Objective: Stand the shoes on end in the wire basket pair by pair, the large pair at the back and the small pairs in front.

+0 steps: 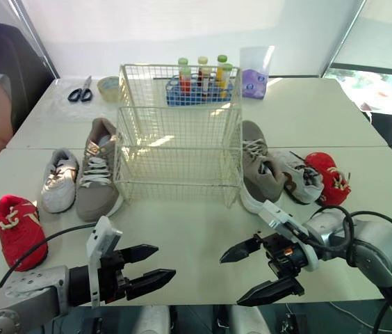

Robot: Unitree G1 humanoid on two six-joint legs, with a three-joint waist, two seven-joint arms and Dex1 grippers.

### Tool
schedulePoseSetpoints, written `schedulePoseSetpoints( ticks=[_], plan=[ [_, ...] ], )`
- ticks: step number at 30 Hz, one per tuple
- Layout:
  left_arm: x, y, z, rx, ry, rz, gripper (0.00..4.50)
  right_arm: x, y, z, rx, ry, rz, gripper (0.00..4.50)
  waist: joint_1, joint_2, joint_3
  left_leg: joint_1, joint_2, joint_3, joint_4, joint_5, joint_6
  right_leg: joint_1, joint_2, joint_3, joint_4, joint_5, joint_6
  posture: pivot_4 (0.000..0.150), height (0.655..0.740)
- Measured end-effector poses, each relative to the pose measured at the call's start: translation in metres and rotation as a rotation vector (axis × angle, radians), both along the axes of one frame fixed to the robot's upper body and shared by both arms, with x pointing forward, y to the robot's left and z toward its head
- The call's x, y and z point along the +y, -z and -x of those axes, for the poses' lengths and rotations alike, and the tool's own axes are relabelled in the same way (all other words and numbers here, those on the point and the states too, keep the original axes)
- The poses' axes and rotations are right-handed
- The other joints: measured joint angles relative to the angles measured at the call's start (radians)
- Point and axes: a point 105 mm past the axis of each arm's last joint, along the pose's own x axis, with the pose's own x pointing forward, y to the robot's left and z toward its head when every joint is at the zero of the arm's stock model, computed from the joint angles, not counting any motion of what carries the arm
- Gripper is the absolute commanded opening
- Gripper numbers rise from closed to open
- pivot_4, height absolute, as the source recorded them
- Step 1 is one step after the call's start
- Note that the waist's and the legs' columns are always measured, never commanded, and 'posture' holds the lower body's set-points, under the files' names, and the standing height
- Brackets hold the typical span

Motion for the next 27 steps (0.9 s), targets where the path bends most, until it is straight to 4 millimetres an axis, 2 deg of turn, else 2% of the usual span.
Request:
schedulePoseSetpoints(
  ticks=[9, 15, 17, 18, 20, 21, 22, 24, 26, 27],
  plan=[
    [0.0, -0.003, -0.002, 0.004, 0.008, 0.023, 4.41, -0.002, 0.002, -0.004, 0.005, 0.023, 0.007, 4.5, 0.0, 0.0, 0.0, 0.0, 0.0, 0.0, 0.0, 0.0, 0.0, 0.0, 0.0, 0.0, 0.0, 0.0, 0.0, 0.15, 0.74],
    [0.004, 0.0, 0.001, 0.005, 0.042, -0.032, 4.41, -0.011, 0.004, -0.009, -0.051, 0.07, 0.116, 4.5, 0.0, 0.001, 0.0, 0.0, 0.0, 0.0, 0.0, 0.0, 0.0, 0.0, 0.0, 0.0, 0.0, 0.0, 0.0, 0.15, 0.74],
    [0.008, -0.002, -0.002, -0.015, 0.048, -0.059, 4.41, -0.015, -0.018, -0.021, -0.144, 0.085, 0.136, 4.5, -0.002, 0.001, 0.001, 0.0, 0.0, 0.001, 0.0, 0.0, 0.0, -0.001, 0.0, 0.0, 0.0, 0.0, -0.001, 0.15, 0.74],
    [0.014, -0.007, -0.006, -0.042, 0.048, -0.088, 4.41, -0.014, -0.038, -0.029, -0.218, 0.091, 0.122, 4.5, -0.005, 0.001, 0.002, 0.0, 0.0, 0.001, 0.0, 0.0, 0.0, -0.001, 0.0, 0.0, 0.001, 0.001, -0.001, 0.15, 0.74],
    [0.029, -0.028, -0.021, -0.143, 0.037, -0.163, 4.41, -0.013, -0.085, -0.046, -0.408, 0.107, 0.074, 4.5, -0.002, 0.002, 0.003, 0.0, 0.001, 0.0, 0.0, 0.0, 0.0, -0.004, 0.003, 0.0, 0.0, 0.001, -0.002, 0.15, 0.74],
    [0.037, -0.044, -0.029, -0.21, 0.041, -0.212, 4.41, -0.012, -0.108, -0.053, -0.509, 0.107, 0.066, 4.5, -0.001, 0.001, 0.003, 0.0, 0.003, -0.001, 0.0, 0.0, -0.001, -0.007, 0.006, 0.0, 0.0, 0.001, -0.003, 0.15, 0.74],
    [0.04, -0.057, -0.034, -0.259, 0.045, -0.247, 4.41, -0.011, -0.118, -0.057, -0.571, 0.107, 0.065, 4.5, 0.0, 0.001, 0.003, -0.001, 0.003, -0.002, -0.002, 0.0, -0.001, -0.008, 0.006, 0.0, -0.001, 0.0, -0.003, 0.15, 0.74],
    [0.045, -0.08, -0.039, -0.336, 0.068, -0.307, 4.41, -0.007, -0.123, -0.069, -0.66, 0.083, 0.103, 4.5, -0.003, 0.0, 0.003, -0.001, 0.003, -0.001, -0.003, -0.001, -0.001, -0.007, 0.007, 0.0, -0.003, 0.0, -0.003, 0.15, 0.74],
    [0.044, -0.1, -0.041, -0.404, 0.103, -0.343, 4.41, 0.004, -0.116, -0.083, -0.696, 0.038, 0.139, 4.5, -0.009, 0.0, 0.003, -0.004, 0.002, 0.004, -0.003, -0.001, -0.001, -0.008, 0.007, 0.003, -0.001, 0.002, -0.005, 0.15, 0.74],
    [0.043, -0.105, -0.04, -0.418, 0.117, -0.351, 4.41, 0.01, -0.11, -0.09, -0.71, 0.014, 0.161, 4.5, -0.013, 0.0, 0.003, -0.005, 0.001, 0.006, -0.003, -0.001, -0.001, -0.009, 0.007, 0.006, 0.001, 0.004, -0.001, 0.15, 0.74]
  ],
)
